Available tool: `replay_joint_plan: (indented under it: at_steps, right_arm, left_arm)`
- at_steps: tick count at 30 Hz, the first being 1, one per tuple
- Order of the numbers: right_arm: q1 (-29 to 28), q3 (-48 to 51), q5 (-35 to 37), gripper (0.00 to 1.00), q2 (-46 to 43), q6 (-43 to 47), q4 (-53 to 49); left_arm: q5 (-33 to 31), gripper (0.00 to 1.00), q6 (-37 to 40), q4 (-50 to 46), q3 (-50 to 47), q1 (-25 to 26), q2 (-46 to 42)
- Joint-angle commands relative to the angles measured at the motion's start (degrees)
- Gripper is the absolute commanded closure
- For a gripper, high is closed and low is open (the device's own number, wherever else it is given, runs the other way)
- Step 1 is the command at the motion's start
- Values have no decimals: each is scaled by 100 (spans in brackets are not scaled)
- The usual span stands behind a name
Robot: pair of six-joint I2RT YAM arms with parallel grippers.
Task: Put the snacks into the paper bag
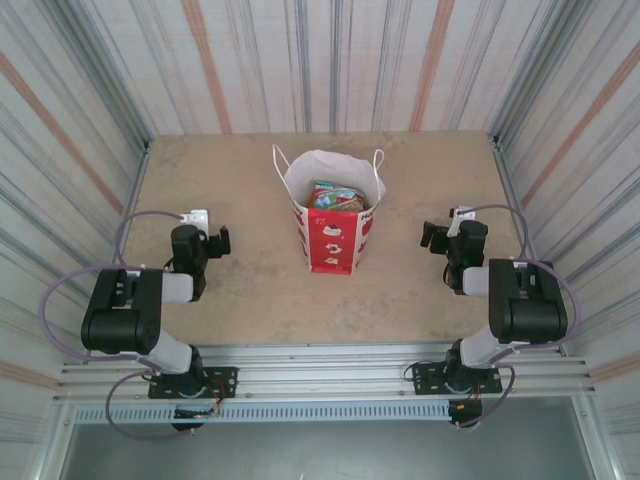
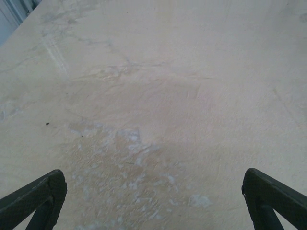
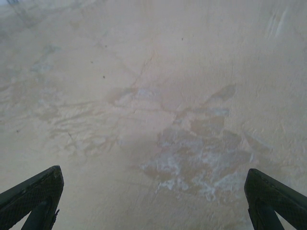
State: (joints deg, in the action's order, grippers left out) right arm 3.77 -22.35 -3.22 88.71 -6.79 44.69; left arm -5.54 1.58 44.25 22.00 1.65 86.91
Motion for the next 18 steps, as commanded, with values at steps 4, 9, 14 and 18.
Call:
replay_joint_plan:
  at_steps: [4, 9, 14, 18]
  right_arm:
    - [-30, -66, -3, 1, 1, 150, 239]
    - [-26, -69, -9, 1, -7, 151, 244]
    - [-28, -68, -3, 1, -3, 145, 236]
    - [-22, -63, -20, 1, -8, 146, 242]
  left_arm:
    - [-13, 1, 48, 209, 65, 46, -76]
    - [-32, 1, 56, 225, 68, 64, -69]
    - [36, 1, 41, 172, 112, 34, -32]
    - [60, 1, 48, 205, 77, 27, -69]
